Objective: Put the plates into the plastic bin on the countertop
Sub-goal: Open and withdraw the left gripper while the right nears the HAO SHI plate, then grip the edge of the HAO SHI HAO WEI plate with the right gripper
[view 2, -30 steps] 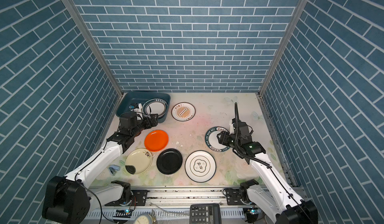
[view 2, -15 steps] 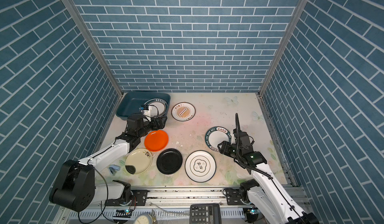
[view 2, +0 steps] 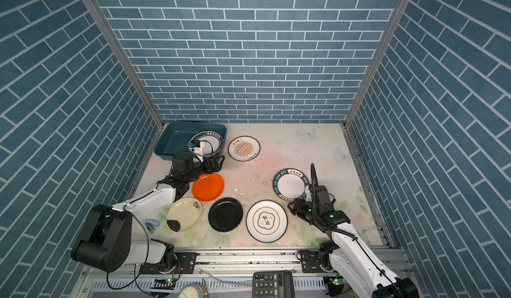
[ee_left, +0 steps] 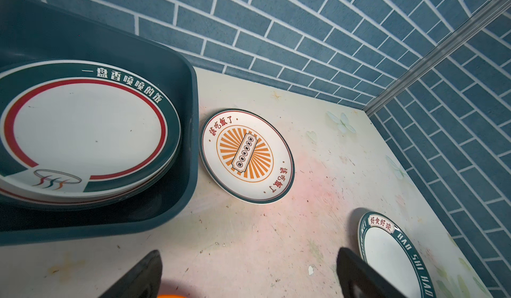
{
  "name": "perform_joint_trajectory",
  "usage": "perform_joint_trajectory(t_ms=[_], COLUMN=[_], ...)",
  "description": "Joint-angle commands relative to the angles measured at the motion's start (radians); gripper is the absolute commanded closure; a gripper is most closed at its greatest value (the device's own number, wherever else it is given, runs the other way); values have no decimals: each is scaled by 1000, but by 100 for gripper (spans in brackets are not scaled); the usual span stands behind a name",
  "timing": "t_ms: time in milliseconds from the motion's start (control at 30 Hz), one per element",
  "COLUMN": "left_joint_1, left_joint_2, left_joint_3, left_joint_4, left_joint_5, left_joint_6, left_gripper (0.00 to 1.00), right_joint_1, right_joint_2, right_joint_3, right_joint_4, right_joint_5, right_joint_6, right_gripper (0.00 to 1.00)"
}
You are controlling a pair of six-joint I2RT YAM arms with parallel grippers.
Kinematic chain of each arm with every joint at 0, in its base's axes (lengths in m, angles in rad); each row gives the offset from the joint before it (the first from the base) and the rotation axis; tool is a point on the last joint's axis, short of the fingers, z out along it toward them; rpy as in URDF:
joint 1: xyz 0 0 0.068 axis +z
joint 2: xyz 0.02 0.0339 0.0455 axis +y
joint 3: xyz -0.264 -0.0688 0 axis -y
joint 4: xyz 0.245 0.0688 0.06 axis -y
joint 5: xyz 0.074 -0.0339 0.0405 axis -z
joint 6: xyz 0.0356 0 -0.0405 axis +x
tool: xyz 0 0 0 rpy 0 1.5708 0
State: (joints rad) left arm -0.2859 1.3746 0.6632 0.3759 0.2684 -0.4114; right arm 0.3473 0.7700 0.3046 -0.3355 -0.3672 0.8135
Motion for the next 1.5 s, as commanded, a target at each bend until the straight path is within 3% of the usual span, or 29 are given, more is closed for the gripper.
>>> perform_joint_trajectory(t_ms=[0,533,933,1267,1467], left_joint_1=[-7,-12,-12,-12,-12], left_joint_2=[4,0,-18,-25,-25], left_joint_3=[6,8,7,14,20], left_joint_4=[27,20,1,-15,-27], left_joint_5=[12,1,-24,-29,-30], left_joint_6=[-7,-4,12,17,14], left_gripper=[0,0,1,0,0], right_joint_1=[-3,-3,-2,-3,-3], right_joint_2=[-1,109,148,136,176], right_joint_3=[-27,-181,-179,-149,-139], right_joint_4=[82,467,437,350,396], right_joint_5=[-9,105,242,339,341], right_joint_6=[66,282,339,367,363], right_gripper=[45,49,55,68,76])
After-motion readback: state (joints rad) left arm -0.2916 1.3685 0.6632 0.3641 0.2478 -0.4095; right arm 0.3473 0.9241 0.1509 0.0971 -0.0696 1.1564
